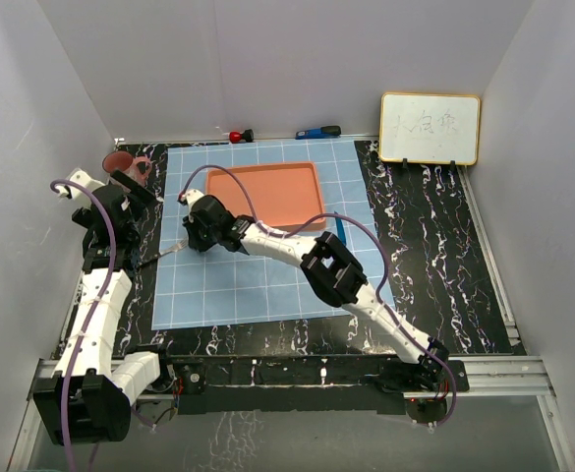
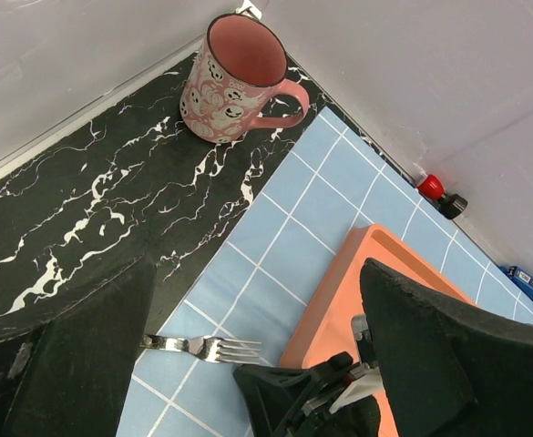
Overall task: Set the dinner table for one person
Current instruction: Adjust the fork at the center of the board.
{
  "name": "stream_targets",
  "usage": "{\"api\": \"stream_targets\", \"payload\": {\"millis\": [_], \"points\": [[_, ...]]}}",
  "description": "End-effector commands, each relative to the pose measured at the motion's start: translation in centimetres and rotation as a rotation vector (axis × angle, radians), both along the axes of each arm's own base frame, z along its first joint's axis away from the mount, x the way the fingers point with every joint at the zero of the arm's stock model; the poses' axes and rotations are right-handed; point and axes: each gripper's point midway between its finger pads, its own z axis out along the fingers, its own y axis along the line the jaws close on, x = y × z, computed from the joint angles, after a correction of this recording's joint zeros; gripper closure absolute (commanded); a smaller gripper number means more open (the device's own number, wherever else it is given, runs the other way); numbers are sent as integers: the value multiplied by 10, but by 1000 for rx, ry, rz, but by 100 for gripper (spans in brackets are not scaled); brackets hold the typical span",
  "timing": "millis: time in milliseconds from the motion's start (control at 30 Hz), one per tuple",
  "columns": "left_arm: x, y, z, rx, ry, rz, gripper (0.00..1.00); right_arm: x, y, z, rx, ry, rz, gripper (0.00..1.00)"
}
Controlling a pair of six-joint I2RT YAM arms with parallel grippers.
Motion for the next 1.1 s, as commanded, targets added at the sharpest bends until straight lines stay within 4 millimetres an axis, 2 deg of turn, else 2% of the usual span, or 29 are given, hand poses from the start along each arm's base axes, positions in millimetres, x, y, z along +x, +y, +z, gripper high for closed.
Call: {"api": "stream_targets", "payload": {"millis": [0, 400, 667, 767, 833, 900, 967, 1000, 1033, 1067], "points": [[-1, 1, 3, 5, -20, -2, 8, 19, -1, -22, 23, 12, -47, 100], [8, -4, -13, -8, 20, -29, 8, 16, 38, -11, 255, 119, -31, 100], [11, -5, -20, -6, 43, -38, 8, 9, 46, -12, 320, 164, -22, 100], [14, -7, -20, 17, 60, -71, 8, 11, 41, -11, 298, 152, -27, 100], [17, -9, -19, 61, 99, -118, 8, 13, 33, -4, 269, 121, -32, 100], [21, -9, -15, 114, 171, -159, 7, 17, 23, 10, 225, 72, -38, 88], [23, -7, -24, 169, 307, -209, 6, 21, 11, 28, 169, 21, -34, 78], [29, -8, -16, 214, 360, -259, 6, 22, 5, 39, 143, -6, -24, 74], [30, -8, -18, 254, 444, -318, 6, 22, -3, 47, 108, -27, -16, 71], [35, -8, -32, 293, 556, -389, 6, 21, -13, 57, 65, -51, -5, 69]]}}
